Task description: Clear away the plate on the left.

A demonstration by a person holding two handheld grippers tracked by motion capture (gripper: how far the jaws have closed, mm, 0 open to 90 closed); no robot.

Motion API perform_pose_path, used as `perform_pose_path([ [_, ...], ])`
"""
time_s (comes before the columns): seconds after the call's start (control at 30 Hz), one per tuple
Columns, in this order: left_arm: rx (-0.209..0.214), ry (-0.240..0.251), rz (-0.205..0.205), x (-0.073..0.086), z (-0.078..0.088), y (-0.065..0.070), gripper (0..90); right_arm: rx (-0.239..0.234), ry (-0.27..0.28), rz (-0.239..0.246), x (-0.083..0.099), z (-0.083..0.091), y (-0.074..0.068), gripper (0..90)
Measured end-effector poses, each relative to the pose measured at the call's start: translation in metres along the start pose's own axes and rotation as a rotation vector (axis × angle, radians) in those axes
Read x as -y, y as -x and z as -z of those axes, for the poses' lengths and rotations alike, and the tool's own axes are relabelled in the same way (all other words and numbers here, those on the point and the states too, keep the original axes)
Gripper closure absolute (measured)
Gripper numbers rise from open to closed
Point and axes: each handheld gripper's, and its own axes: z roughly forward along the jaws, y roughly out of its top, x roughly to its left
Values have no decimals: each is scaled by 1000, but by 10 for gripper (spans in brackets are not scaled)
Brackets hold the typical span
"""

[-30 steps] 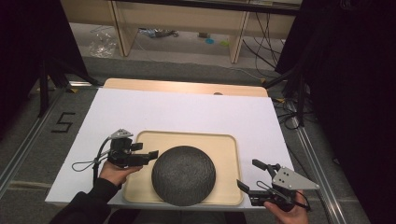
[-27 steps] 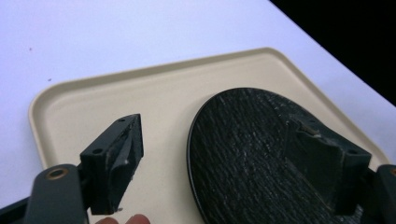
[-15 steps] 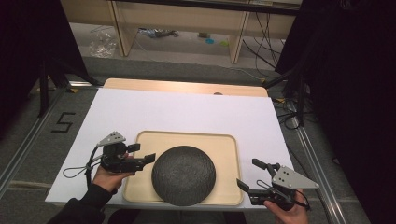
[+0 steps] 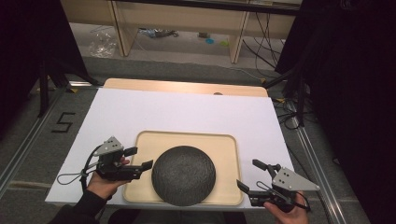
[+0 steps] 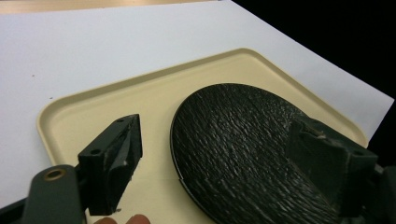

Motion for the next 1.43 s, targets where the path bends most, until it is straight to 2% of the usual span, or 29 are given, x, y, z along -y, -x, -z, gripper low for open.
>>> perform_pose_path([
  [0.07,15,15,3,1,3,2,182,-4,-13,7,-1,-1,-2,174],
  [0.13,25,25,-24,1,7,3,183,2,-32,12,-1,0,-3,174],
  [0.17,23,28,-17,1,8,5,182,0,-16,9,0,-1,-3,174],
  [0.23,20,27,-31,2,10,7,182,7,-25,6,0,1,-3,174],
  [0.27,25,24,-46,3,11,7,182,-3,-2,0,0,-1,-3,174],
  [0.3,17,28,-37,4,12,8,182,2,-17,-1,0,0,-2,174],
  [0.4,22,40,-53,6,15,9,183,2,-17,-1,0,0,-2,174],
  [0.5,23,38,-53,9,18,11,184,2,-17,-1,0,0,-2,174],
  [0.6,38,33,-35,12,19,13,183,0,-13,-1,0,0,-3,173],
  [0.7,21,26,-64,14,20,16,182,3,-20,-6,0,1,-2,173],
  [0.87,21,10,-71,20,24,21,182,-8,-15,-13,1,0,-2,171],
  [0.9,39,8,-65,20,25,20,182,-8,-14,-11,1,0,-2,171],
  [0.93,69,23,-25,20,26,17,178,-13,0,-6,1,0,-2,171],
  [1.0,66,43,16,20,27,12,181,-3,-16,-7,0,1,-2,171],
  [1.07,33,42,13,20,27,11,203,-1,-15,-6,0,1,-2,171],
  [1.1,40,41,17,20,27,9,204,-1,-14,-6,0,1,-2,171],
  [1.13,45,46,44,21,27,9,204,-1,-10,-2,0,1,-2,171],
  [1.27,17,37,2,20,27,11,199,-4,-11,-2,0,1,-3,171],
  [1.37,18,31,-14,20,25,13,194,-5,-11,-1,-1,1,-3,171],
  [1.43,16,22,-39,20,24,12,191,2,-1,-2,0,1,-3,171],
])
